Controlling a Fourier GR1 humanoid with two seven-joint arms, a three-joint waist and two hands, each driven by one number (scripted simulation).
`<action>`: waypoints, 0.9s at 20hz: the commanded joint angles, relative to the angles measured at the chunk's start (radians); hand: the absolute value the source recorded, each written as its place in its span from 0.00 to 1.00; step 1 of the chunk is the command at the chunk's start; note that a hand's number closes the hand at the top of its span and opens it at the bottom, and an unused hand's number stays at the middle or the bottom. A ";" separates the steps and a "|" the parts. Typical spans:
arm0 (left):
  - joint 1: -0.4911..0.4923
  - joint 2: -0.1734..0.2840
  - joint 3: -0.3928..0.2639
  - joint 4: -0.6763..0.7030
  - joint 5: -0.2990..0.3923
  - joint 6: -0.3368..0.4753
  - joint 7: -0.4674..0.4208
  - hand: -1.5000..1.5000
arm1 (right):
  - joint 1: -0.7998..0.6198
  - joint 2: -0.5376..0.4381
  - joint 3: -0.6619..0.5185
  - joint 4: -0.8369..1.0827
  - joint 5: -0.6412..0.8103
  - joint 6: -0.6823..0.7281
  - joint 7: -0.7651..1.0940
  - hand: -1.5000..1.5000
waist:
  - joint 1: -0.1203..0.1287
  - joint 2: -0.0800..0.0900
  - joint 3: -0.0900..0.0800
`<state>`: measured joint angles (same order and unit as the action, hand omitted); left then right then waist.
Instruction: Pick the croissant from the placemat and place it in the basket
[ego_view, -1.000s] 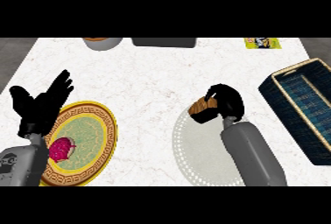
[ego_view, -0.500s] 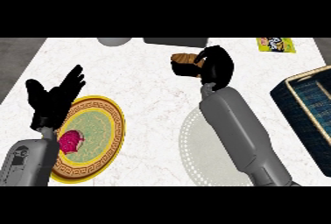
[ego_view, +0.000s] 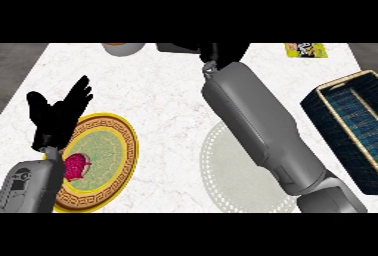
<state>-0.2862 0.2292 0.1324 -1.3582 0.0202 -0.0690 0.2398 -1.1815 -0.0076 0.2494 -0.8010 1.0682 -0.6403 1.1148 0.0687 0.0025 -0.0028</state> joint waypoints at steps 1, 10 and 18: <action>0.057 -0.013 0.000 -0.014 0.005 0.001 -0.015 0.50 | -0.141 0.007 -0.034 0.050 0.103 0.001 0.270 1.00 | -0.030 -0.008 0.000; 0.063 0.022 0.032 0.010 0.007 -0.014 -0.055 0.50 | -0.304 -0.073 -0.180 0.223 0.204 0.067 0.261 1.00 | -0.043 0.002 0.001; 0.093 0.003 0.016 -0.058 0.021 -0.018 -0.005 0.50 | -0.358 -0.191 -0.255 0.302 0.289 0.112 0.266 1.00 | -0.045 -0.001 0.001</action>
<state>-0.2292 0.2463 0.1648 -1.3948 0.0403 -0.0756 0.2382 -1.5076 -0.1637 0.0188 -0.5478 1.3090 -0.5613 1.2008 0.0210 0.0012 -0.0013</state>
